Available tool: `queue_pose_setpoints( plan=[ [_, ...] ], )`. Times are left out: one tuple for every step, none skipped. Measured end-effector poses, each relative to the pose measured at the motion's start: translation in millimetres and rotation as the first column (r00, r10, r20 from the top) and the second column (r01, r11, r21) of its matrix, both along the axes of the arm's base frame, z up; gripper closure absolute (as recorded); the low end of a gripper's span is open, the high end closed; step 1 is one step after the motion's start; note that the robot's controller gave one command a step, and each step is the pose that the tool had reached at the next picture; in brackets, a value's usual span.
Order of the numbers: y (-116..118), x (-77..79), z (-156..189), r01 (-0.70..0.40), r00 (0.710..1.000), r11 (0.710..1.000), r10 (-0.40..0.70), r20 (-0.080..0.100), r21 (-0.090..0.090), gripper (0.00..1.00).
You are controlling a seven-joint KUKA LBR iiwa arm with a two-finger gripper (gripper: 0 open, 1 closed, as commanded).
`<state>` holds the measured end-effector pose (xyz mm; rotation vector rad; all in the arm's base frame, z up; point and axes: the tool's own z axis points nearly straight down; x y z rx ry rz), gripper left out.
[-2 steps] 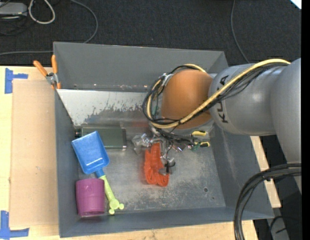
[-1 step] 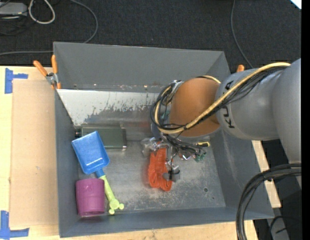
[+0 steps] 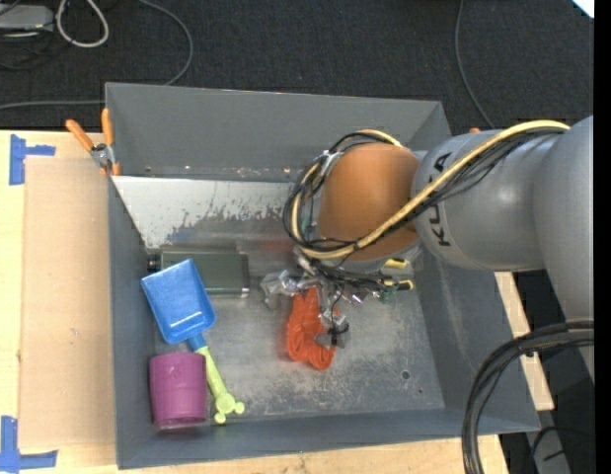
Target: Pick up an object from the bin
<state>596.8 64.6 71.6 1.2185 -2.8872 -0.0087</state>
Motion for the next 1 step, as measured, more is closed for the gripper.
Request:
queue_pose_setpoints(
  plan=[
    [-17.6,-12.1,-0.7,0.221,0.975,0.975,-0.221,0.007,-0.001,0.0]
  ],
)
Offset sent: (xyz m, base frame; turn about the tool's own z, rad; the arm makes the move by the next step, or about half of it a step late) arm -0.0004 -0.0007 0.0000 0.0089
